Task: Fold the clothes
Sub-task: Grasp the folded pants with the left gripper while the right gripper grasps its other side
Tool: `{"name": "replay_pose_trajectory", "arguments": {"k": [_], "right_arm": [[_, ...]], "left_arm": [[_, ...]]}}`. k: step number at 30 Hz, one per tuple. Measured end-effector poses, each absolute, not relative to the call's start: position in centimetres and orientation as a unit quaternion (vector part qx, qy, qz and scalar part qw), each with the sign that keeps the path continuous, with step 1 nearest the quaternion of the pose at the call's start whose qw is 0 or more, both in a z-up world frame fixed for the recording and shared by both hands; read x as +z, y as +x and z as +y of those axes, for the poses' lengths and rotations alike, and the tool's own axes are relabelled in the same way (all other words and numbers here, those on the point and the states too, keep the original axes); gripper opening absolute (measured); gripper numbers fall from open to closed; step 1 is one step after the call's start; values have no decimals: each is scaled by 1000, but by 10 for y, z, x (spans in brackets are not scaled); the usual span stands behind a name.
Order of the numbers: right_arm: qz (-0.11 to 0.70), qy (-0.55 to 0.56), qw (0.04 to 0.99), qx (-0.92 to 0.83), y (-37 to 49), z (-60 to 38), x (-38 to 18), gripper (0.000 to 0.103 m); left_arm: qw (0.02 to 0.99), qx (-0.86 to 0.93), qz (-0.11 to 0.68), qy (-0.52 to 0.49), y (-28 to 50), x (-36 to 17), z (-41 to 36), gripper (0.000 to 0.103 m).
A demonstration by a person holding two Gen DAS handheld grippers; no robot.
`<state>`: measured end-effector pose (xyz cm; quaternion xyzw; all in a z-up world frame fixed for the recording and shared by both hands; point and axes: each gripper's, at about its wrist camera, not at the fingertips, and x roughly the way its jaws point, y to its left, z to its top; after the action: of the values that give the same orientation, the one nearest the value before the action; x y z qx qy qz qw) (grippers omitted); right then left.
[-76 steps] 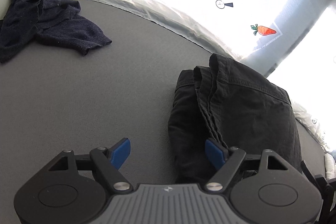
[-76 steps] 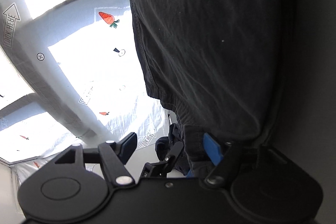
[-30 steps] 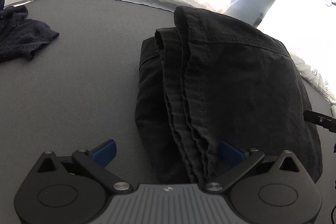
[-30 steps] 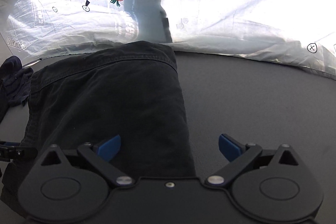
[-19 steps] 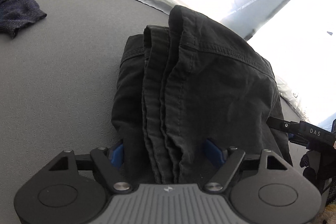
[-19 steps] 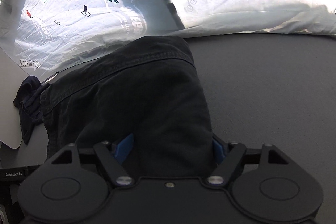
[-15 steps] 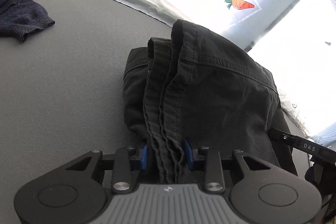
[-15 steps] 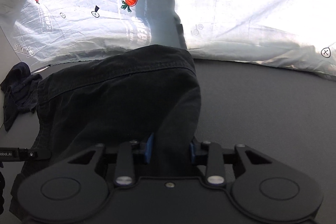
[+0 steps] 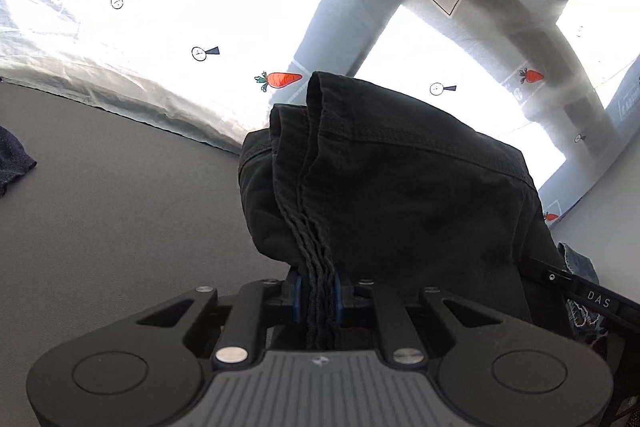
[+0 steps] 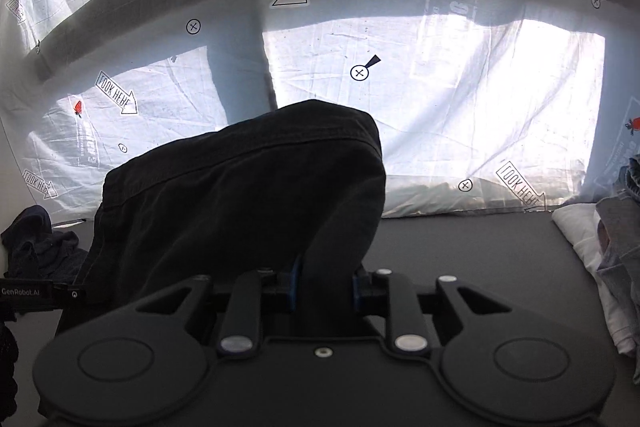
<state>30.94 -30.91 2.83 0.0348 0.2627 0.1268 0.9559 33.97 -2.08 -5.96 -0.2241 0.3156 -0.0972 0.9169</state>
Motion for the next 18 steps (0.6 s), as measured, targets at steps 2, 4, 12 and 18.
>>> {"name": "replay_pose_trajectory", "arguments": {"k": [2,4,12,18], "right_arm": [[248,35,963,99,284,-321,43,25],[233,30,969,71,258,-330,56,25],[208,43,977,-27,167,-383,84,24],[180,40,982,-47,131,-443,87,24]], "left_arm": [[916,-126,309,-222,330,-51,-30,15],[914,-160,302,-218,321,-45,-39,15],[898,-270,283,-200,282,-29,-87,15],[894,-296,269,-202,262,-26,-148,15]]}}
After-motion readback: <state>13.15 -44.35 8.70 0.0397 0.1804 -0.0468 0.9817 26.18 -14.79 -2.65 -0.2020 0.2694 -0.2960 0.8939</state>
